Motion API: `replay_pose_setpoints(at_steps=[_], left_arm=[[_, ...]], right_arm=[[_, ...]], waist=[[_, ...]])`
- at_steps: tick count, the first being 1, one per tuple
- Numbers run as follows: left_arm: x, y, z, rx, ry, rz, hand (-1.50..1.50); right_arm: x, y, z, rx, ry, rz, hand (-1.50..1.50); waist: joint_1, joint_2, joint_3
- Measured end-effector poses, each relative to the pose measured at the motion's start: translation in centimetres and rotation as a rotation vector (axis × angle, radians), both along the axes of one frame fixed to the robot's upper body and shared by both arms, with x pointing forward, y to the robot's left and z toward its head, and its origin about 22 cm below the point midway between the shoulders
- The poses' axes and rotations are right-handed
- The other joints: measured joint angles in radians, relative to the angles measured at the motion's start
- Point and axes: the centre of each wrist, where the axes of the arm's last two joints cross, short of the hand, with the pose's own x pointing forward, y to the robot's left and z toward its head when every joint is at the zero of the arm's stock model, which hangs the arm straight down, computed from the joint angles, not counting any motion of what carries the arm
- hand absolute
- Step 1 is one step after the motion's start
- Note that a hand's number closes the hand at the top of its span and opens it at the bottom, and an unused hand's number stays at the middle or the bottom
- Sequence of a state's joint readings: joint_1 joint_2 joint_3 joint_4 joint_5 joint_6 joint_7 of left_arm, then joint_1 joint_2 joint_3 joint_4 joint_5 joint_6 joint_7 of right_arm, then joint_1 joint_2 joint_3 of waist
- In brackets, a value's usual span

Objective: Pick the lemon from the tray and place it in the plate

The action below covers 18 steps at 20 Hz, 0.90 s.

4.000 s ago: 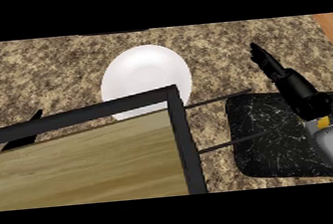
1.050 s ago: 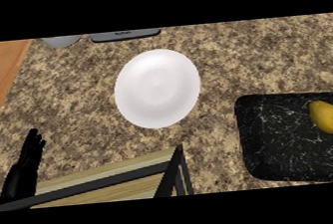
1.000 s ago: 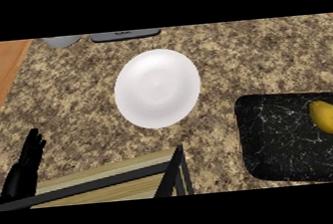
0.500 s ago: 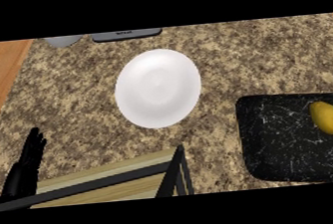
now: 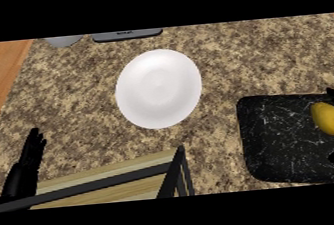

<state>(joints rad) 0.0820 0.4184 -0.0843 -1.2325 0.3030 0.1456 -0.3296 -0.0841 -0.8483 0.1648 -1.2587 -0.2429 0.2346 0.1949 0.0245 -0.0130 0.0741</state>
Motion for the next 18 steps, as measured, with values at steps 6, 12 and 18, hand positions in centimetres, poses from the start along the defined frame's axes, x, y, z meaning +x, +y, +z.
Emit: replay_pose_setpoints(at_steps=[6, 12, 18], left_arm=[[-0.2, 0.1, 0.1, 0.002, 0.000, 0.008, 0.00], [-0.4, 0.3, 0.1, 0.005, -0.004, 0.016, 0.00], [-1.2, 0.7, 0.1, 0.008, -0.005, 0.038, 0.00]], right_arm=[[0.6, 0.2, -1.1, 0.025, -0.053, 0.002, 1.50], [1.2, 2.0, -2.0, -0.099, -0.082, -0.049, 1.50], [0.9, 4.5, -3.2, -0.348, -0.073, -0.187, 1.50]], waist=[[-0.006, -0.001, -0.003], [-0.012, -0.009, -0.007], [-0.031, -0.023, -0.013]])
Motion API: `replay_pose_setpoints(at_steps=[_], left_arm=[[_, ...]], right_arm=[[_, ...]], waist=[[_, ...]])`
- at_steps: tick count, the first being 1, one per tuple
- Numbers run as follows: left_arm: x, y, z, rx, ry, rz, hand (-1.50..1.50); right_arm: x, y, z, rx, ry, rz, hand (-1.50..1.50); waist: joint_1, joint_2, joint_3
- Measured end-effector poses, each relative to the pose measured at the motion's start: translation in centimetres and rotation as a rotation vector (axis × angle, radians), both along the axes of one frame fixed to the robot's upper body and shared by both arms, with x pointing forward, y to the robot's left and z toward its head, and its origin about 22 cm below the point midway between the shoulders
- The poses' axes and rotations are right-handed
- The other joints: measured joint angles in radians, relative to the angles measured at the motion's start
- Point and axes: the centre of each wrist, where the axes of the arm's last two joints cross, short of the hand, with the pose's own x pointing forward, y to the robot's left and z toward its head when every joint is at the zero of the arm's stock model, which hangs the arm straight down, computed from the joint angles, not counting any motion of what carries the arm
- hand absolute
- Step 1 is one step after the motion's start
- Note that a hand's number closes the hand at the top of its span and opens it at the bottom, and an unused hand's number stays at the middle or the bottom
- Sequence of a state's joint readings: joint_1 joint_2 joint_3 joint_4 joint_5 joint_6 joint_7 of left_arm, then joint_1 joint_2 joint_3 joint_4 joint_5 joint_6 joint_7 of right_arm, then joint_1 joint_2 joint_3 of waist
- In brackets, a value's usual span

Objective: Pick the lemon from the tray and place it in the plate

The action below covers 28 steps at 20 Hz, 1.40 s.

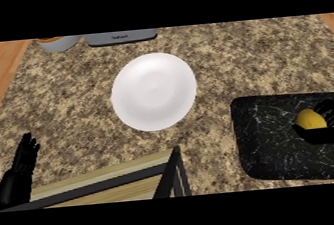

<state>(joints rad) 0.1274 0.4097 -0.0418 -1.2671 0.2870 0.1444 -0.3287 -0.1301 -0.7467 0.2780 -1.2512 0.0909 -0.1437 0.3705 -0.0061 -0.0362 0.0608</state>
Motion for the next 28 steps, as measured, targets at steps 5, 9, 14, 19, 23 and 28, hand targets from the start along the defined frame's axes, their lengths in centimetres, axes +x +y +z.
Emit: replay_pose_setpoints(at_steps=[5, 9, 14, 19, 23, 28], left_arm=[[-0.4, 0.2, 0.1, 0.000, 0.006, 0.011, 0.00], [-0.6, 0.4, 0.0, -0.001, 0.009, 0.017, 0.00], [-1.1, 0.7, 0.0, 0.000, 0.011, 0.030, 0.00], [-1.2, 0.7, 0.0, -0.001, 0.009, 0.029, 0.00], [-0.9, 0.6, 0.0, -0.004, 0.002, 0.020, 0.00], [-0.3, 0.3, 0.1, -0.006, -0.009, -0.001, 0.00]], right_arm=[[-0.5, 2.1, -0.6, -0.174, -0.034, -0.103, 1.50], [-0.5, 4.5, -0.5, -0.270, -0.120, -0.155, 1.50], [0.1, 7.2, 1.7, -0.378, -0.293, -0.155, 1.50], [0.8, 12.0, 5.4, -0.392, -0.509, -0.049, 1.50], [0.2, 16.5, 8.0, -0.340, -0.622, 0.033, 1.50], [-0.4, 21.3, 10.4, -0.296, -0.699, 0.106, 1.50]], waist=[[-0.011, -0.004, -0.003], [-0.019, -0.006, -0.003], [-0.033, -0.008, -0.004], [-0.034, -0.008, -0.004], [-0.028, -0.004, -0.004], [-0.011, 0.006, -0.003]])
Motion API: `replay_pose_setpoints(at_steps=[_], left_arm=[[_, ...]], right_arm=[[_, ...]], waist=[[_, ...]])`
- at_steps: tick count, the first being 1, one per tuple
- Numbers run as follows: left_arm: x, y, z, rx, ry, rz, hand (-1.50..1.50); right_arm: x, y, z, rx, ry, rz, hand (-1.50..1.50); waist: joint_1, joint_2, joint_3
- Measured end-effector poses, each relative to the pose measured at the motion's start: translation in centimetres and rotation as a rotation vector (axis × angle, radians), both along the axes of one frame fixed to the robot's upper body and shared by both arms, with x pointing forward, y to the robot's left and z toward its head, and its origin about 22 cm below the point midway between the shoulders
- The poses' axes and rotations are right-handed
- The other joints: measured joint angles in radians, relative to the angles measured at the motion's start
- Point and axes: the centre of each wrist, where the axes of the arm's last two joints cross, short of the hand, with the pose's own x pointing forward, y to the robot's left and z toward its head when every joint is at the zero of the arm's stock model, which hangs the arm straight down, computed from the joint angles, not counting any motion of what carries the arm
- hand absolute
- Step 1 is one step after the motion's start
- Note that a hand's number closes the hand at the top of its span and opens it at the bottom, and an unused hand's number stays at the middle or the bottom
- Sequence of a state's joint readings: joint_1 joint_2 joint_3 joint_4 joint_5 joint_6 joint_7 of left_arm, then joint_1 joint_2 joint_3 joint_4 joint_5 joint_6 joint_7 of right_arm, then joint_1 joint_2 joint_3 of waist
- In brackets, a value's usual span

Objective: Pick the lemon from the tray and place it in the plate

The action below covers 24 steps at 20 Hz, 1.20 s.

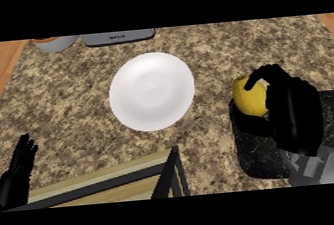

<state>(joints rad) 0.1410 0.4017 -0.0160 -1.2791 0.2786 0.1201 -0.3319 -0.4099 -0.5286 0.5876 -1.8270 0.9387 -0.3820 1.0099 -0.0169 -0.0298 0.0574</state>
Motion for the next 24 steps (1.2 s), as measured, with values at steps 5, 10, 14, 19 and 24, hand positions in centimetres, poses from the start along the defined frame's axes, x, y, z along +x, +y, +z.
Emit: replay_pose_setpoints(at_steps=[5, 10, 14, 19, 24], left_arm=[[0.8, -0.4, 0.1, -0.001, -0.007, -0.023, 0.00], [1.5, -0.8, 0.3, -0.003, -0.012, -0.046, 0.00], [2.1, -1.0, 0.3, -0.004, -0.018, -0.062, 0.00], [2.5, -1.3, 0.4, -0.003, -0.024, -0.076, 0.00], [3.3, -1.7, 0.7, -0.006, -0.026, -0.095, 0.00]], right_arm=[[0.5, 4.1, 1.5, 0.026, -0.030, 0.049, 1.50], [2.3, 7.8, 2.3, 0.055, -0.006, 0.052, 1.50], [4.1, 10.2, 2.3, 0.078, 0.058, 0.044, 1.50], [6.3, 12.4, 1.3, 0.081, 0.160, 0.027, 1.50], [8.4, 13.2, 0.0, 0.089, 0.246, 0.010, 1.50]], waist=[[0.021, 0.010, 0.000], [0.042, 0.019, 0.000], [0.056, 0.026, 0.000], [0.069, 0.034, 0.000], [0.090, 0.044, -0.001]])
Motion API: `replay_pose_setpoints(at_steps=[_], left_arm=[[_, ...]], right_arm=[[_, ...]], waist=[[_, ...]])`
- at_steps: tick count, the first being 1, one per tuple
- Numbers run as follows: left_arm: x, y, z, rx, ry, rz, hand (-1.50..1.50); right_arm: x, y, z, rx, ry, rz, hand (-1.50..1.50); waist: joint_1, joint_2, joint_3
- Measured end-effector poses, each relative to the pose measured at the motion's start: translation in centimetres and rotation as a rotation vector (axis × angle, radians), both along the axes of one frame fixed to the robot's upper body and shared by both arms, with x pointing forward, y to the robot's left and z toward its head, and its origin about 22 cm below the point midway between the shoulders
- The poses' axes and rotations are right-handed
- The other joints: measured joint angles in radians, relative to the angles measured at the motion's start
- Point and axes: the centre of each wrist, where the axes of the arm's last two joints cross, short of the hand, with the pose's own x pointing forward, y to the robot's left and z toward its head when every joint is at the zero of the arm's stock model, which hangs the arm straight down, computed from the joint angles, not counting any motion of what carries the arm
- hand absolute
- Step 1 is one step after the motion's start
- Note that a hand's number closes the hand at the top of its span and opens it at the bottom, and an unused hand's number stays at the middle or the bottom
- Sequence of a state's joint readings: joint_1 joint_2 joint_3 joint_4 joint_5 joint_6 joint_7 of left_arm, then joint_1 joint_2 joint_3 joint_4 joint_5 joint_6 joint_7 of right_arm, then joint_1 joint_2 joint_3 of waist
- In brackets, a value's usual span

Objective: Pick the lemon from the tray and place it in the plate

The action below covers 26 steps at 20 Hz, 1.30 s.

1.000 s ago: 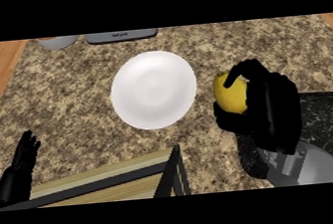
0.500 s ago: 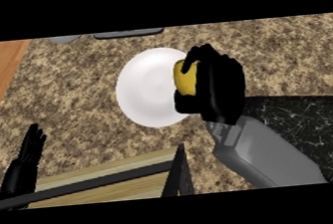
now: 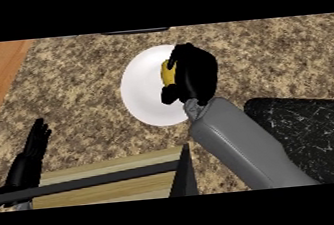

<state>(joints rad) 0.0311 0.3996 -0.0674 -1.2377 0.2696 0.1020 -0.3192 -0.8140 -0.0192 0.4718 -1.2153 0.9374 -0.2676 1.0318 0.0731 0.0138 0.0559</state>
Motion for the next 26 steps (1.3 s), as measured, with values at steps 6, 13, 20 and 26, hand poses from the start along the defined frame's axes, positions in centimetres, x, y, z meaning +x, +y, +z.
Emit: replay_pose_setpoints(at_steps=[6, 13, 20, 26], left_arm=[[0.5, -0.3, 0.1, -0.001, -0.006, -0.014, 0.00], [0.6, -0.4, 0.2, 0.000, -0.011, -0.019, 0.00], [-0.3, 0.2, 0.1, 0.000, -0.017, 0.009, 0.00], [-1.4, 0.9, 0.1, 0.002, -0.020, 0.045, 0.00]], right_arm=[[2.2, -1.1, -1.5, 0.127, 0.046, -0.081, -1.50], [3.7, -1.5, -2.6, 0.212, 0.001, -0.147, -1.50], [4.4, -2.1, -2.0, 0.356, -0.200, -0.225, -1.50], [4.0, -3.3, -2.2, 0.502, -0.328, -0.294, -1.50]], waist=[[0.013, 0.005, -0.001], [0.018, 0.005, -0.004], [-0.007, -0.006, -0.009], [-0.039, -0.015, -0.014]])
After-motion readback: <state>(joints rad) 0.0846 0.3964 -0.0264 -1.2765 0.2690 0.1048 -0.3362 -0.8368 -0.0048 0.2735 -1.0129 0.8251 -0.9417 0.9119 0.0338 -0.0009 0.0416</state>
